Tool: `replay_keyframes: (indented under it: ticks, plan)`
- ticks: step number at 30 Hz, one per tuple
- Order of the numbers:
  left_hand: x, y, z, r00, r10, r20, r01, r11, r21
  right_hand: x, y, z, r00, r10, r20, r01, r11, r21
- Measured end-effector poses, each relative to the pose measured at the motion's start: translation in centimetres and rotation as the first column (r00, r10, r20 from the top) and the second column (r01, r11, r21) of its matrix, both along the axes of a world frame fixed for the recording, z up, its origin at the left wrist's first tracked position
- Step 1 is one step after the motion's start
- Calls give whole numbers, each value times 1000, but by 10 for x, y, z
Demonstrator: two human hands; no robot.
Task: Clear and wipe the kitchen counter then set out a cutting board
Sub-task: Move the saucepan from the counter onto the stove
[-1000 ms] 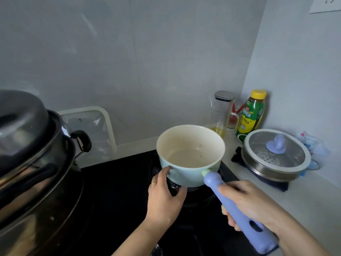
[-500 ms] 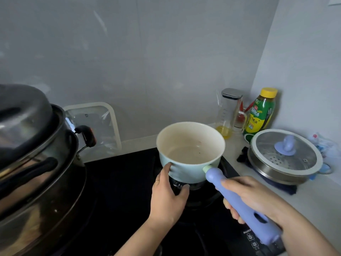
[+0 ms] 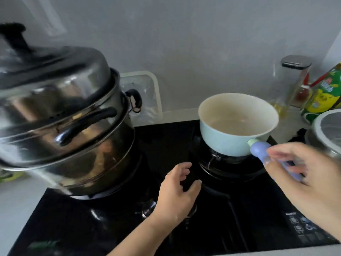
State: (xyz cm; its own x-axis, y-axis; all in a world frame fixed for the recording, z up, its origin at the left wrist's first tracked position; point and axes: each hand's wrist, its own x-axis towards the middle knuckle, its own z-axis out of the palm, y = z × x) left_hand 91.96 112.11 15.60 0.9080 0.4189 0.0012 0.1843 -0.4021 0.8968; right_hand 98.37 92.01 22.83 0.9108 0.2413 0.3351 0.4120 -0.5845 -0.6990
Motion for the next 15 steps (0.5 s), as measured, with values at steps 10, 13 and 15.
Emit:
replay_keyframes:
  ticks: [10,13,15]
  plan:
    - [-248,90,-13,812,568,-134,-581,807,-102,-140,141,-90,587,540,-604,-619,779,95]
    - [-350,98,-25,627,765,-147,-778,607,-160,-209,187,-106,470,585,-661,-734,675,75]
    - [-425,92,-35,495,852,-167,-863,460,-211,-262,214,-110,396,607,-689,-803,593,61]
